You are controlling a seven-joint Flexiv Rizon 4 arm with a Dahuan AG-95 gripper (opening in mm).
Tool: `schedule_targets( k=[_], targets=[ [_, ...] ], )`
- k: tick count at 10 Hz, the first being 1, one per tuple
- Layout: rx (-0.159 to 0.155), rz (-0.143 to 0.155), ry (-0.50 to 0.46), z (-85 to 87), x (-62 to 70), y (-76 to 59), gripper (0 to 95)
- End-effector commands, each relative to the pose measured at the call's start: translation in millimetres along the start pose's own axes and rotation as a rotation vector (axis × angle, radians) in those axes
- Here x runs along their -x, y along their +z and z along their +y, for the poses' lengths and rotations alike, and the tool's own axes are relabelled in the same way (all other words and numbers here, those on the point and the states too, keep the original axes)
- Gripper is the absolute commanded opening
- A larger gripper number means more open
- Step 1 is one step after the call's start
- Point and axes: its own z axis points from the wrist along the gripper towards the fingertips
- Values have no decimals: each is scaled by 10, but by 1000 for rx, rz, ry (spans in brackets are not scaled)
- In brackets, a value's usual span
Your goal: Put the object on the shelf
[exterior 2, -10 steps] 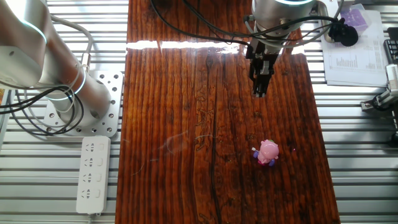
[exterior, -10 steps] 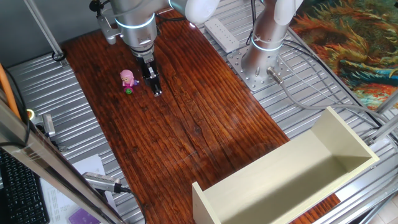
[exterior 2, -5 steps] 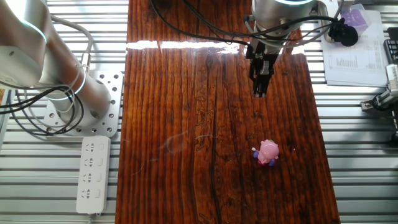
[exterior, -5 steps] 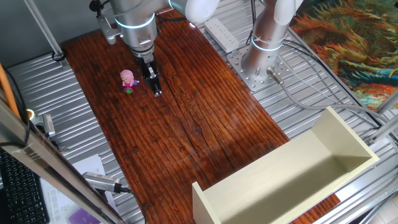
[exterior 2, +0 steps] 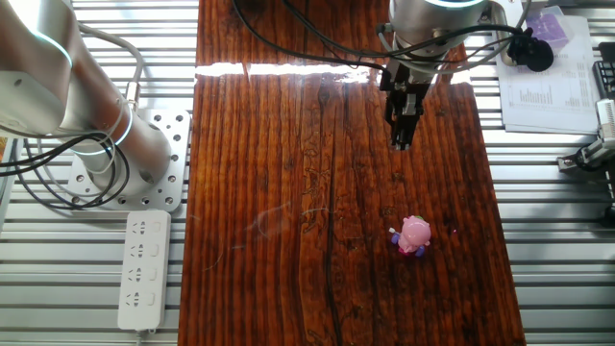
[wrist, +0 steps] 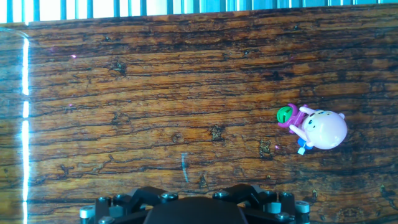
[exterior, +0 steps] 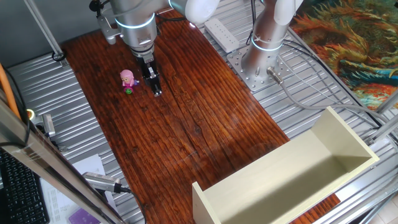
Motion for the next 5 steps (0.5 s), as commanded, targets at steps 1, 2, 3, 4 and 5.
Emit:
schedule_targets(
  k=[1,2,3,4,5],
  targets=[
    [1,63,-120,1,-1,1,0],
    [-6,66,-124,1,-1,1,0],
    [-6,66,-124,1,-1,1,0],
    [-6,66,-123,1,-1,1,0],
    [-6,66,-123,1,-1,1,0]
  ],
)
